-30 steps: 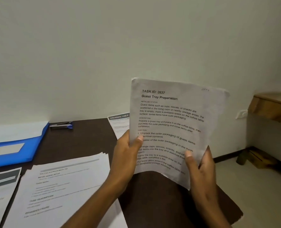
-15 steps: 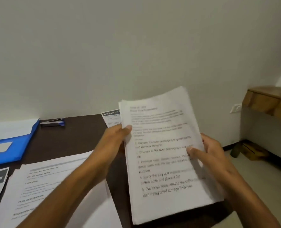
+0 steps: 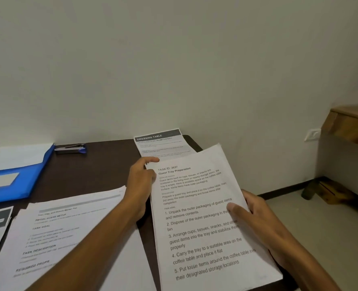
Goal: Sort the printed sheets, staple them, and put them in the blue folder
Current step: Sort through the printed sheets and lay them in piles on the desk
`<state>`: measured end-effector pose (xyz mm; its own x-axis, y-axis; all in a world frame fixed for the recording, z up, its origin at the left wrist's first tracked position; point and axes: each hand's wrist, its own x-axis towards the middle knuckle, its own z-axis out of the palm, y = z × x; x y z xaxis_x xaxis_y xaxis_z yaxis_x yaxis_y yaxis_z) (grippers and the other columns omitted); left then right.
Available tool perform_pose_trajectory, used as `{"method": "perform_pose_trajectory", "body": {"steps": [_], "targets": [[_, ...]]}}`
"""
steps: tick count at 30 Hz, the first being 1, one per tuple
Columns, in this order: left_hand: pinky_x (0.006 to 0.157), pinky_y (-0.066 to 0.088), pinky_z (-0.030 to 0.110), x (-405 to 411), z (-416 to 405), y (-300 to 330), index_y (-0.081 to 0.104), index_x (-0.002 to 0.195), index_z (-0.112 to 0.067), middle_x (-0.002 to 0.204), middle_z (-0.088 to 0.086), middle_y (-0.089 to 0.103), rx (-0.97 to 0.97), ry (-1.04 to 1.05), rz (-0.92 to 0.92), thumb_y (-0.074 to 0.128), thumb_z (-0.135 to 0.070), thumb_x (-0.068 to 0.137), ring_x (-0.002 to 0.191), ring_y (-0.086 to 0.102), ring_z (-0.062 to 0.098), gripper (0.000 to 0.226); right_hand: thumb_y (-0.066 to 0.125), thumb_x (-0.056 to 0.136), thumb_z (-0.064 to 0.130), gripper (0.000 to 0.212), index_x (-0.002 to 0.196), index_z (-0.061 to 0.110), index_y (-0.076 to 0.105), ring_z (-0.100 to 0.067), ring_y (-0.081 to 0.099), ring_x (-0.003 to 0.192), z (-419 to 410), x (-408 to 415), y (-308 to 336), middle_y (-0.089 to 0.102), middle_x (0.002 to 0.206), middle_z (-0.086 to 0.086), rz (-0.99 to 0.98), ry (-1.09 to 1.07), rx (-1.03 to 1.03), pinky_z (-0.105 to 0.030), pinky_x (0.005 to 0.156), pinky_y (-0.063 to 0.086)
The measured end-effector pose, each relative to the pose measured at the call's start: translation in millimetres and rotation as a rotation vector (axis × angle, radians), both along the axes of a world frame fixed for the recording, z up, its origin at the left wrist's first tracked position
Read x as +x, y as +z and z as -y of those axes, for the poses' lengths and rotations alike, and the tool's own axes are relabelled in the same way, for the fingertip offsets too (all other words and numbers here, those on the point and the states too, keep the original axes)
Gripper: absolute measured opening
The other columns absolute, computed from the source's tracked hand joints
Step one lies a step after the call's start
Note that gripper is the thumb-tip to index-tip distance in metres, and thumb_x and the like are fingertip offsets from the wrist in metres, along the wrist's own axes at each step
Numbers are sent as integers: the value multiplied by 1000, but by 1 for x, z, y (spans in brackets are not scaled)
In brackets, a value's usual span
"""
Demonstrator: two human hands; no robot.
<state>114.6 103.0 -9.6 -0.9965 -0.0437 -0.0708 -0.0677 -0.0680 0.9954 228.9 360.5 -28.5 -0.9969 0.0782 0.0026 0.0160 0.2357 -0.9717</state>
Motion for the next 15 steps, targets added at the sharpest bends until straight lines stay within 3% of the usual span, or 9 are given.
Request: {"method": "perform_pose_trajectory", "body": {"steps": [5,11,15], "targets": [[67,67,36,1,-3,-9,63,123,-15,120,1,73,62,43,-13,40,13,98,90,79,19,44,63,105,22,21,125,17,68,-27,76,108,-5,-37,0,79,118,-3,-103,-42,49,-60,100,56],[68,65,39,3,-1,-17,63,122,-19,117,2,75,60,49,-9,40,11,99,85,79,15,45,59,101,-5,23,119,6,68,-43,75,102,1,-75,-8,79,108,-18,-192,-88,-86,-60,93,59],[68,67,39,1,-1,-19,63,125,-19,115,6,77,101,21,-9,47,10,100,90,80,22,41,62,101,0,23,118,14,67,-37,77,101,-3,-79,-20,80,109,-12,-266,-79,-16,-62,89,60]]}}
